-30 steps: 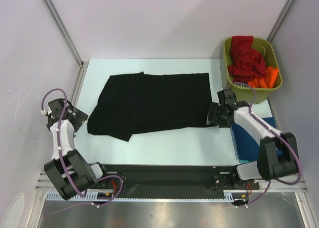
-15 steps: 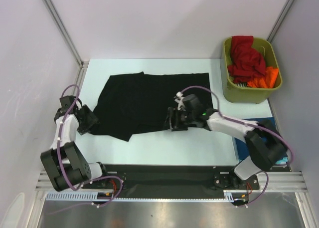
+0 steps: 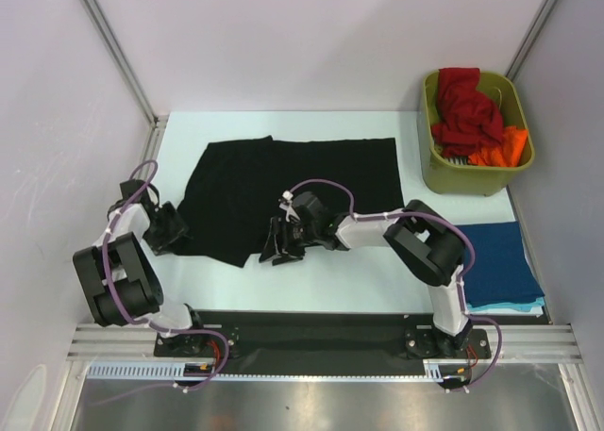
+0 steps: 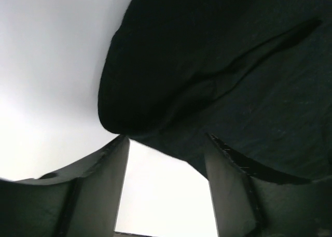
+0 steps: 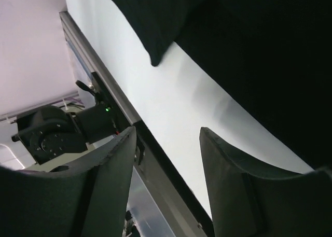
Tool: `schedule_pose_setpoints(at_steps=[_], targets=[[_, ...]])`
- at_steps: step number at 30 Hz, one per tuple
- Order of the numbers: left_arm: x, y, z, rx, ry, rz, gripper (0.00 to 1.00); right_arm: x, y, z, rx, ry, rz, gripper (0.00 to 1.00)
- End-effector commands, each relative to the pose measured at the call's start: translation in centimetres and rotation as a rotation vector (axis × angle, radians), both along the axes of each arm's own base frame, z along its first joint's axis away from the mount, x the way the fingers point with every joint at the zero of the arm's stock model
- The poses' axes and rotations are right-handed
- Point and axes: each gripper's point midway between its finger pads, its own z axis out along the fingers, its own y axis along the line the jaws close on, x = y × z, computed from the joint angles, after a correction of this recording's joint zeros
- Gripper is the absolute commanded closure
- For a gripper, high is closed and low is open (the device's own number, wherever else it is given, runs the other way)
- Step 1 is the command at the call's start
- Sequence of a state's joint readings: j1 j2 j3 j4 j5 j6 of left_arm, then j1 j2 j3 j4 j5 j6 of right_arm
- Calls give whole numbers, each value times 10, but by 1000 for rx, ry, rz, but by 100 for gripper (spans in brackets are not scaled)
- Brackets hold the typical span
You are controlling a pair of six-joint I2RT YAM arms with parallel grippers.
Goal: Fold and stack the t-shirts
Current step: Flatten the tshirt out
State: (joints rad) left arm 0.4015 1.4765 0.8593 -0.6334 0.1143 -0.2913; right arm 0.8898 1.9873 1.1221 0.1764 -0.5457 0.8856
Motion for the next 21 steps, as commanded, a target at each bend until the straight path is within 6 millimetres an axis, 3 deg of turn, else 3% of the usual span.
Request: schedule_pose_setpoints(at_steps=[1, 5, 11, 15, 21], targets=[[26, 2, 7, -23, -82, -21, 37, 3, 31, 18, 91, -3, 15, 42], [27, 1, 0, -40, -66, 13, 42, -2, 42, 5, 102, 54, 8, 43], [24, 9, 11, 3, -60, 71, 50, 1, 57, -3, 105, 69, 15, 46], [10, 20, 32, 100, -89, 134, 33, -1, 58, -8, 53, 67, -21, 43], [-3, 26, 50, 152, -125, 225, 28, 5, 56, -34, -83, 133, -199, 41]])
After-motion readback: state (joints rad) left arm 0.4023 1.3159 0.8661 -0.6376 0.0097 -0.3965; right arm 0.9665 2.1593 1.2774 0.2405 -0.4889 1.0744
